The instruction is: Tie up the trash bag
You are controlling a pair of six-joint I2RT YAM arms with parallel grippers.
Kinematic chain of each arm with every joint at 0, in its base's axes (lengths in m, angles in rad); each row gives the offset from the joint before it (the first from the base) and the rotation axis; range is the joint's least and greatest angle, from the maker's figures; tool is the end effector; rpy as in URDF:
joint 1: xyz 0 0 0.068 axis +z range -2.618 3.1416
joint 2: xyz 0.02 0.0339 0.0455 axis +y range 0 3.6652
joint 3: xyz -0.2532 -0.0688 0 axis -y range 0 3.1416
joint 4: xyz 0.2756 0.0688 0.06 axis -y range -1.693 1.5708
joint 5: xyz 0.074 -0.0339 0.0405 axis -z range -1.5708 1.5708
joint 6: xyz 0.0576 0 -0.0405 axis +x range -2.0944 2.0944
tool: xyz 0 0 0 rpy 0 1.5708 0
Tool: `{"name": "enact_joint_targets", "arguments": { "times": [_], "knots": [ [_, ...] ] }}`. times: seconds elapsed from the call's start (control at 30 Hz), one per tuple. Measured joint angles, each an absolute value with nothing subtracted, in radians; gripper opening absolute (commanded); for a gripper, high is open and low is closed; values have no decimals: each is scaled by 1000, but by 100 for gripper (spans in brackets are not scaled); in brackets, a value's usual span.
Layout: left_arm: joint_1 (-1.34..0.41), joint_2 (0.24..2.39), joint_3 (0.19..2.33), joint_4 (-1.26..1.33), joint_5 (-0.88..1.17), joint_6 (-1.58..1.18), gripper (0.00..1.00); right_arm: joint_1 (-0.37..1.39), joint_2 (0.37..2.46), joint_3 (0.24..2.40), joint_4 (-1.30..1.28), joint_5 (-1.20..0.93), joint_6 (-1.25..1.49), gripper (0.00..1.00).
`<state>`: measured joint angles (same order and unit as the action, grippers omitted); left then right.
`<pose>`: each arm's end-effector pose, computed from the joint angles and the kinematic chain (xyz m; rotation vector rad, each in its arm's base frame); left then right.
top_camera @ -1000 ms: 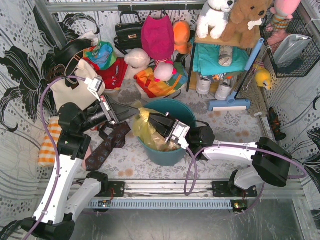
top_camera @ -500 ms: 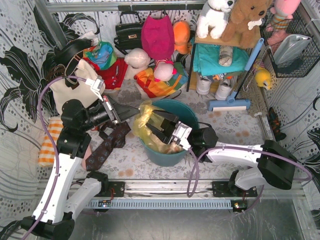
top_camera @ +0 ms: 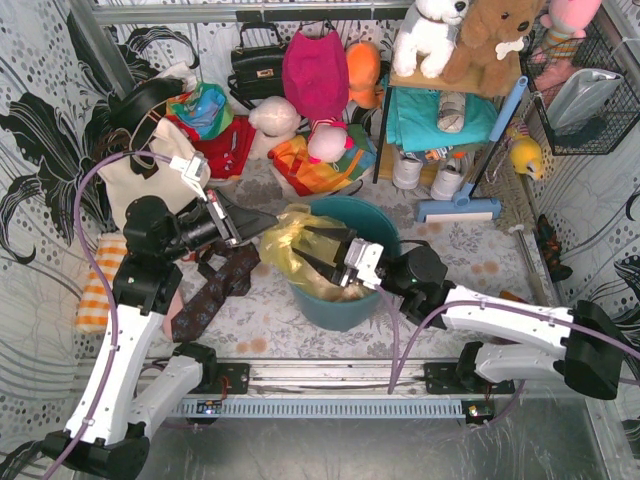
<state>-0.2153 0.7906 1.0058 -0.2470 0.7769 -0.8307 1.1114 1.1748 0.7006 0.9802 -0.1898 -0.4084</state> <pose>0.1998 -0.0850 0.4073 0.1248 1.7864 -1.3956 0.1273 0.2819 0.3379 -0.8772 0.6679 0.7334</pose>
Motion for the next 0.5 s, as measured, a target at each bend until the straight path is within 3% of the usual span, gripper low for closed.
{"name": "enact_joint_targets", "arguments": {
  "times": [0.5],
  "knots": [
    [-215,806,1015,-270,773,-802,0,1111,1031,836,607,-174,-312,37]
  ]
}}
